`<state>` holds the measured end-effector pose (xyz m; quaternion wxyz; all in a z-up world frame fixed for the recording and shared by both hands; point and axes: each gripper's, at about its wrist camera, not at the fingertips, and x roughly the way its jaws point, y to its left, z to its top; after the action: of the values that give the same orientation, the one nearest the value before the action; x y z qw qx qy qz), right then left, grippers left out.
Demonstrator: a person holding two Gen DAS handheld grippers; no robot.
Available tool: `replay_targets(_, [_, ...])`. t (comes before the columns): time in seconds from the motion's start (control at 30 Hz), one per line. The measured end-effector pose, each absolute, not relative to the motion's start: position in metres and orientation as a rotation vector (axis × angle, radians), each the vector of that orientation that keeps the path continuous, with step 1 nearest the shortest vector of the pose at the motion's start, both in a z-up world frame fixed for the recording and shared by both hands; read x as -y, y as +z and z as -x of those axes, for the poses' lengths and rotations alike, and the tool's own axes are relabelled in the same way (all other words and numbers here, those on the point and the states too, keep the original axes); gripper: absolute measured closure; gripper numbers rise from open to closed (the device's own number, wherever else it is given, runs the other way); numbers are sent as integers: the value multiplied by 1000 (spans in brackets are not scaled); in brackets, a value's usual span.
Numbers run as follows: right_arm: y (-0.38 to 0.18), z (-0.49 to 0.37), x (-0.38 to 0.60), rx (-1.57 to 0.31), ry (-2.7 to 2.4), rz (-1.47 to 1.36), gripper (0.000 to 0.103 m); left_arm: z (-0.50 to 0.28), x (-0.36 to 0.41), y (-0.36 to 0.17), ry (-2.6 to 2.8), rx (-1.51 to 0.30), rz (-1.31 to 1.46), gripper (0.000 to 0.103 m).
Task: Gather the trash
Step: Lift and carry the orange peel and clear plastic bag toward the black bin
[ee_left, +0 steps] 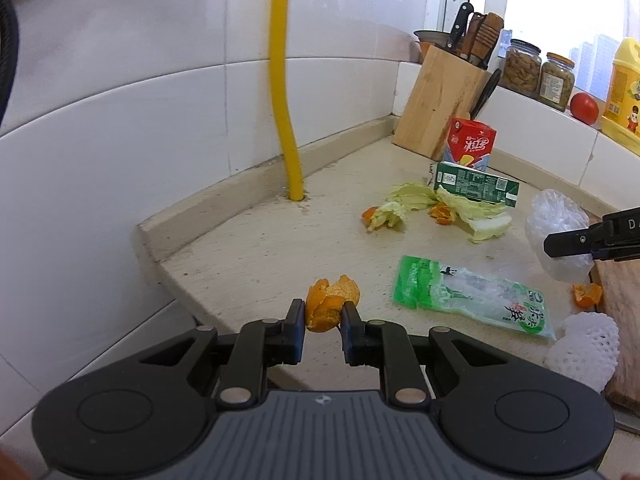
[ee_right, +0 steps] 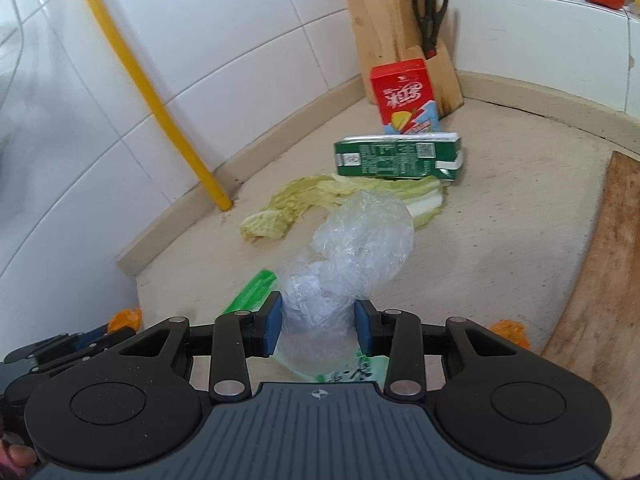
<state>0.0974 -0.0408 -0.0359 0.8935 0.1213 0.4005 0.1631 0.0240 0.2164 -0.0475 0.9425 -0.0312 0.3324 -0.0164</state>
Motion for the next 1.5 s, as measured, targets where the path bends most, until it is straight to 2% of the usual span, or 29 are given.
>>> replay_targets(1.07, [-25,-48,-117,-886,634,-136,58,63,-318,-36,121,-646,121,84])
replay_targets(1.5, [-39,-13,-178,-945,715,-103,58,98,-359,-46,144,-664,138,84])
